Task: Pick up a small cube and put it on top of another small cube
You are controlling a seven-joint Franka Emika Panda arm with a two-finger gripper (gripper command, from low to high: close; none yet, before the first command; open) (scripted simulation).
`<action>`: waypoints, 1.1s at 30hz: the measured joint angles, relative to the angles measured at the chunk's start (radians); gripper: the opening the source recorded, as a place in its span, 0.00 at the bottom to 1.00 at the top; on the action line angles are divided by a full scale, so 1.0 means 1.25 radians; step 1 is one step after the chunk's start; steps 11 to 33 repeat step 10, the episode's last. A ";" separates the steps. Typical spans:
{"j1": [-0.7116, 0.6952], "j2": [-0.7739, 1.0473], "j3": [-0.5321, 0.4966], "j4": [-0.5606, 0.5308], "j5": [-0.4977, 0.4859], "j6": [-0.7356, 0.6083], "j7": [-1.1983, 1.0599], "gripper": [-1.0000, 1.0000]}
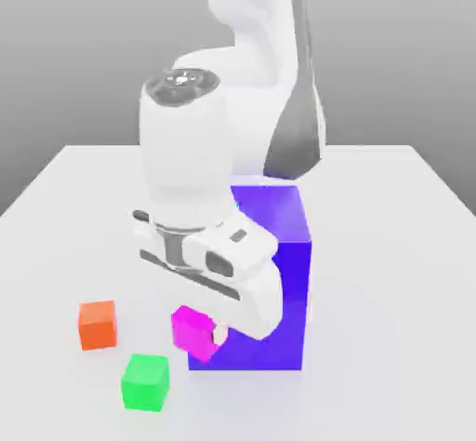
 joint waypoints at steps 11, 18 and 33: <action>-0.081 0.159 0.116 0.006 0.224 0.122 -0.175 1.00; -0.081 0.159 0.116 0.006 0.224 0.122 -0.175 1.00; -0.081 0.159 0.116 0.006 0.224 0.122 -0.175 1.00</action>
